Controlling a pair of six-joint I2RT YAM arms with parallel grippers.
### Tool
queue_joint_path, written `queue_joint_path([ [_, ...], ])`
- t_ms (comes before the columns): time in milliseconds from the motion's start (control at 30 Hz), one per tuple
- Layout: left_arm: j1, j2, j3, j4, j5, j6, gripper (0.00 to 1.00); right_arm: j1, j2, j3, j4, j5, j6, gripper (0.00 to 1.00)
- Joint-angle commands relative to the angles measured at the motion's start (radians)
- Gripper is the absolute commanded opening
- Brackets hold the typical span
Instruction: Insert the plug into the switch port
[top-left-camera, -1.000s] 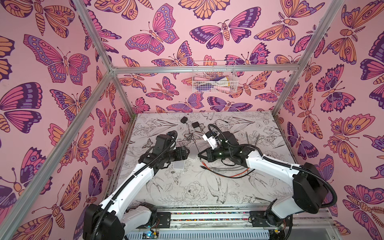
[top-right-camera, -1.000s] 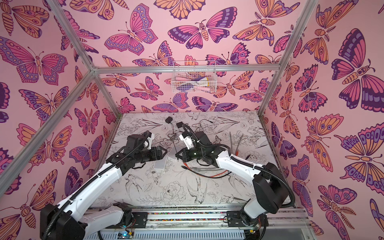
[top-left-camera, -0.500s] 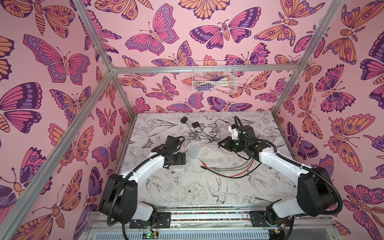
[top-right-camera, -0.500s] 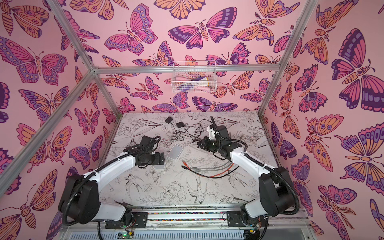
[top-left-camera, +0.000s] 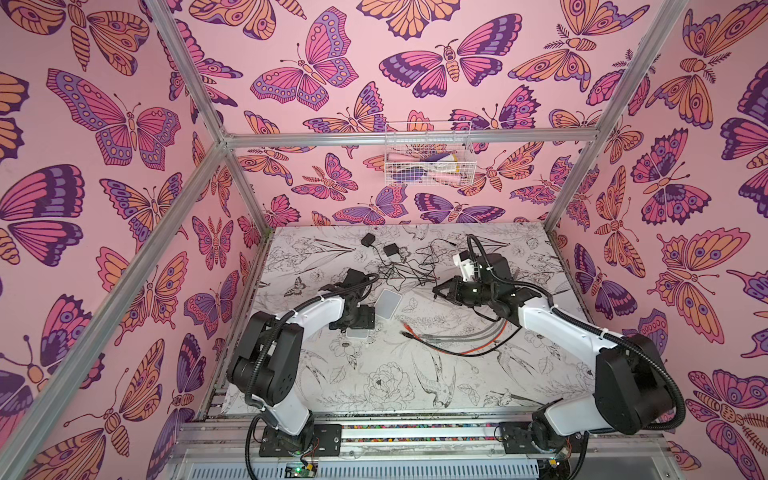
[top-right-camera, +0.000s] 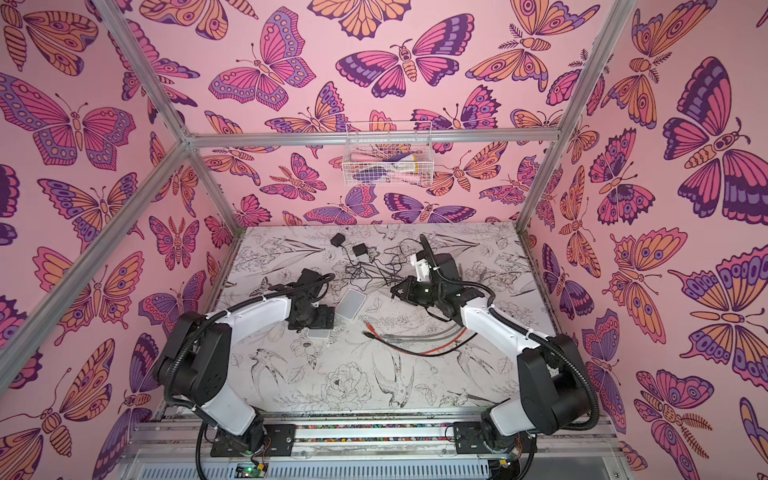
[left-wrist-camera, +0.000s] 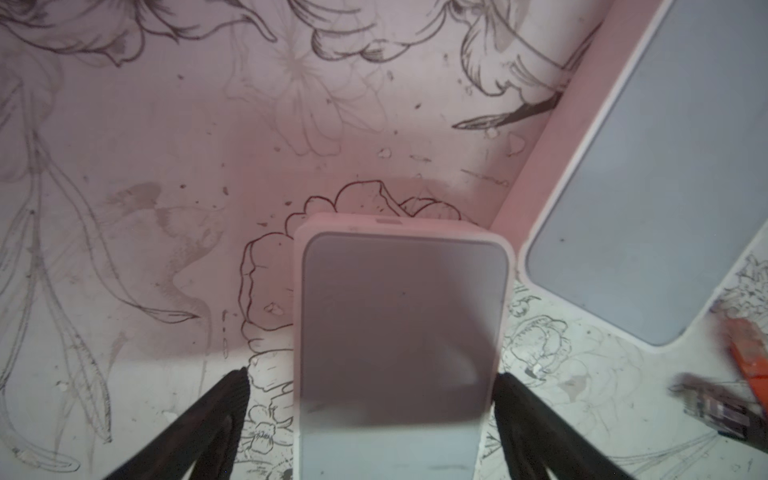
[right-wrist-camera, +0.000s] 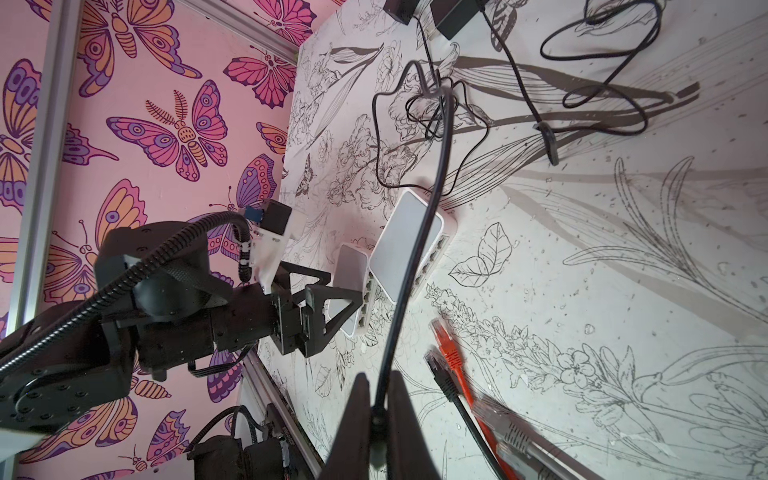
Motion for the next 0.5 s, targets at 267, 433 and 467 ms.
queue_joint_path([
  [267, -0.041, 0.113, 0.010, -0.005, -0.013, 0.021, 0.59, 0.002, -0.055, -0.024, 0.046, -0.012, 0.021, 0.00],
  [433, -0.041, 0.047, -0.031, 0.027, 0.006, 0.018, 0.21, 0.002, -0.099, -0.033, 0.033, -0.014, 0.016, 0.00],
  [467, -0.042, 0.015, -0.038, 0.028, 0.007, 0.019, 0.18, 0.002, -0.107, -0.033, 0.025, -0.019, 0.011, 0.00],
])
